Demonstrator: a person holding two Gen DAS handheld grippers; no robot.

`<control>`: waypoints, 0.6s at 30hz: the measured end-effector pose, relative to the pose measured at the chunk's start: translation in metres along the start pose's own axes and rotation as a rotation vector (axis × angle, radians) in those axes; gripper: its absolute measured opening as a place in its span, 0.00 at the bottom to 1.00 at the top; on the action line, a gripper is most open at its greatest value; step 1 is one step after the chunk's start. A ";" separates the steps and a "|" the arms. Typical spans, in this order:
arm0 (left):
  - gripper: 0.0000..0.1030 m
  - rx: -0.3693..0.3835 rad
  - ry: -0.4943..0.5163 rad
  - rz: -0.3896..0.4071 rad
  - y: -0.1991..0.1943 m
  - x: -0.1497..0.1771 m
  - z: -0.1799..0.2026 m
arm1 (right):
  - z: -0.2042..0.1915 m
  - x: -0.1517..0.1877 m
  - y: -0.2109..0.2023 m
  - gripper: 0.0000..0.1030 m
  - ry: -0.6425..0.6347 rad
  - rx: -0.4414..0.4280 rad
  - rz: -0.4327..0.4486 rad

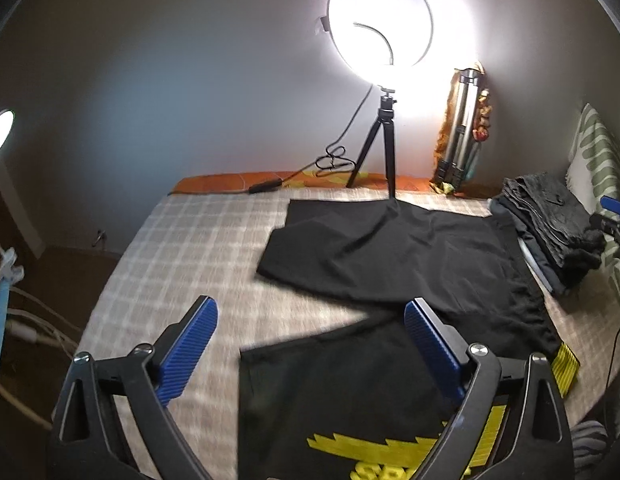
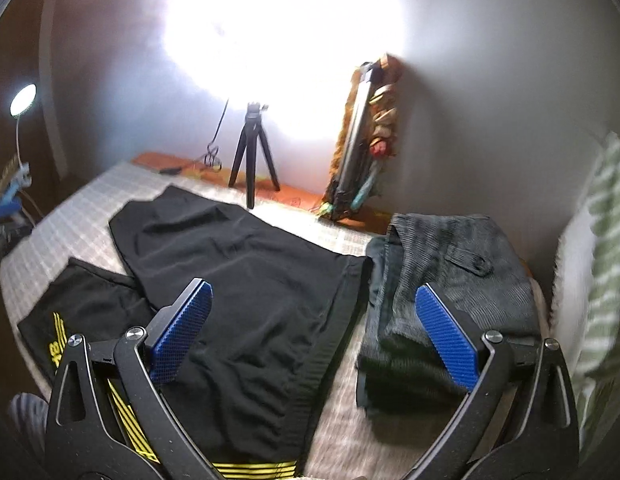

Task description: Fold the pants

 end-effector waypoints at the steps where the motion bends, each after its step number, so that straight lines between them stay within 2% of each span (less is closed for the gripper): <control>1: 0.91 -0.004 0.000 -0.006 0.006 -0.008 -0.003 | -0.002 -0.006 0.010 1.00 -0.016 -0.014 -0.023; 3: 0.88 0.012 -0.003 -0.025 0.021 -0.024 -0.007 | -0.006 -0.016 0.030 1.00 -0.044 -0.045 -0.067; 5: 0.71 0.038 -0.010 -0.047 0.039 -0.041 -0.011 | -0.009 -0.026 0.048 0.99 -0.057 -0.063 -0.098; 6: 0.69 0.049 -0.011 -0.058 0.047 -0.048 -0.012 | -0.009 -0.031 0.059 0.96 -0.060 -0.076 -0.116; 8: 0.68 0.059 -0.019 -0.087 0.068 -0.065 -0.017 | -0.009 -0.040 0.075 0.87 -0.060 -0.101 -0.147; 13: 0.68 0.092 -0.021 -0.134 0.109 -0.103 -0.026 | -0.010 -0.062 0.121 0.87 -0.086 -0.143 -0.218; 18: 0.68 0.195 -0.044 -0.224 0.161 -0.138 -0.028 | 0.000 -0.080 0.169 0.87 -0.073 -0.153 -0.298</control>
Point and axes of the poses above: each gripper's, at about its wrist camera, not at the fingertips, and y roughly the way its jaws point, z to its right, x to its underside, the point moved 7 cm from there along y, roughly the way its jaws point, and after that the axes turned 15 degrees about -z, right-handed, at the moved point
